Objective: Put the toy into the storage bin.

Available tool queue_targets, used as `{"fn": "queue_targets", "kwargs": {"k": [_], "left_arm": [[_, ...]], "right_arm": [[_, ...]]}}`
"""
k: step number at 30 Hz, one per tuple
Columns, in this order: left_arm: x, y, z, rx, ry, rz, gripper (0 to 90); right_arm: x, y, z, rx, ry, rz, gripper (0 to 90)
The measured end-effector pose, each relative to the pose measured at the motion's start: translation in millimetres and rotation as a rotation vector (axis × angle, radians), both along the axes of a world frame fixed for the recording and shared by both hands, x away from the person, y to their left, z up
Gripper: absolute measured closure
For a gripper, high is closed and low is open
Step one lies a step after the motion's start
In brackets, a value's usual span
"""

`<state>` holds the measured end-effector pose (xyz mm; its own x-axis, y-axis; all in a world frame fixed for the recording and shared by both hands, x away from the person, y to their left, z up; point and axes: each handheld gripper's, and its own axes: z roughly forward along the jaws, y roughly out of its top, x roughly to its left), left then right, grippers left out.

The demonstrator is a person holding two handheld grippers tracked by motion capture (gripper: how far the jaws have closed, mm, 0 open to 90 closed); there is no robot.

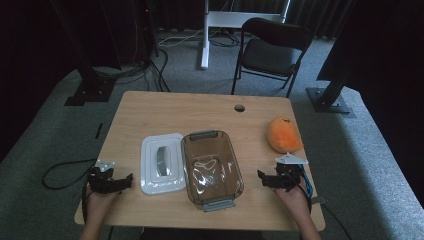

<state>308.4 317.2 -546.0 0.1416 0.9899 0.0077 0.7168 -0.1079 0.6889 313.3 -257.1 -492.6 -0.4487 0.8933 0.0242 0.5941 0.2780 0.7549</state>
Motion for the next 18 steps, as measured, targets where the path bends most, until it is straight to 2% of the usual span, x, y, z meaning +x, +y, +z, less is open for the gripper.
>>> {"fn": "queue_targets", "kwargs": {"k": [13,18], "left_arm": [[0.0,0.0,-0.1,0.000,-0.001,0.000,2.1],[0.0,0.0,-0.1,0.000,-0.001,0.000,2.1]], "right_arm": [[20.2,-24.1,31.4,0.051,-0.054,-0.089,13.2],[30.4,-33.4,39.7,0.046,-0.069,-0.125,13.2]]}}
